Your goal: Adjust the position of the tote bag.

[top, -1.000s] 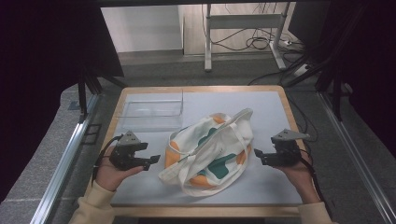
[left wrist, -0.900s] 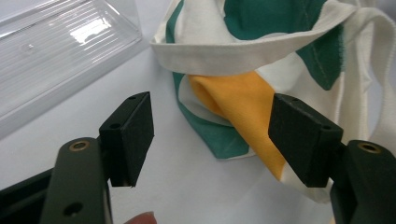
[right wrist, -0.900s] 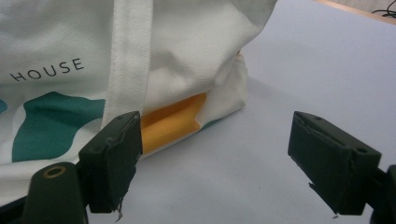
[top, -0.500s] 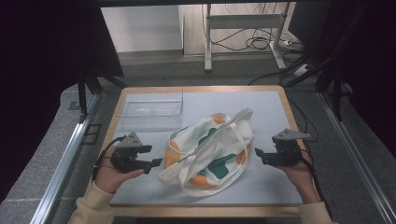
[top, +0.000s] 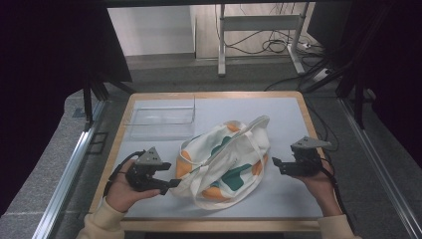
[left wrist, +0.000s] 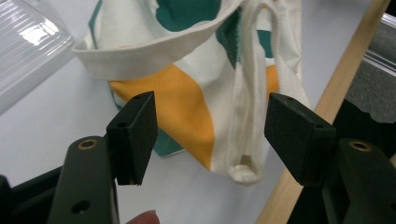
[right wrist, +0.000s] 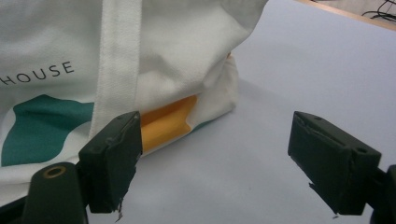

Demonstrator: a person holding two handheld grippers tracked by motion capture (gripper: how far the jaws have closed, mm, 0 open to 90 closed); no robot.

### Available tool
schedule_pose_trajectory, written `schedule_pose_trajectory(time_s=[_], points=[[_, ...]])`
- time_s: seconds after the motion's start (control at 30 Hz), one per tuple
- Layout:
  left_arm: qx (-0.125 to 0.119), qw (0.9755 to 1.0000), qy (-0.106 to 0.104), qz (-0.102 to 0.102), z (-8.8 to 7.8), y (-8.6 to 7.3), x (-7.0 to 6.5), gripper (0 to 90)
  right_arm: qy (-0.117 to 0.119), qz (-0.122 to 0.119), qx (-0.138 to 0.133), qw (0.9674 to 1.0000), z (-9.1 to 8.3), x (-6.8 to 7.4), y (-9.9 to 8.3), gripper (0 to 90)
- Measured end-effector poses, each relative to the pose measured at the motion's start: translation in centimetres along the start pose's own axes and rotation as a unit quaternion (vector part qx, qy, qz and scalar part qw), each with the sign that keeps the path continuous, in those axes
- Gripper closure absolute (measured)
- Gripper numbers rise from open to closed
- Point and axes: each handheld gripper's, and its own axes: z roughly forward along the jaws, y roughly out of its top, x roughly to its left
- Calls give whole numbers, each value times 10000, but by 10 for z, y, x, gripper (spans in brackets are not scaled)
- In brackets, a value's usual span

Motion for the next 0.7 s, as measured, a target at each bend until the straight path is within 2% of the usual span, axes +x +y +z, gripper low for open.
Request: schedule_pose_trajectory(time_s=[0.27, 0.47, 0.5, 0.53, 0.57, 0.7], points=[[130, 9998, -133, 40, 6, 1, -6, 373, -10, -4, 25, 10000, 1, 1, 0, 180], [259, 9992, -250, 162, 17, 1, -10, 452, -8, -20, 47, 10000, 2, 2, 0, 180], [276, 9992, -242, 150, 18, 1, -10, 513, -4, -15, 50, 10000, 2, 2, 0, 180], [302, 9991, -239, 149, 19, 0, -10, 513, -4, -15, 50, 10000, 2, 2, 0, 180], [326, 9991, -238, 156, 20, 0, -10, 569, -4, -26, 50, 10000, 3, 2, 0, 181], [385, 9986, -315, 164, 24, -1, -9, 623, -4, -29, 34, 10000, 3, 2, 0, 180]])
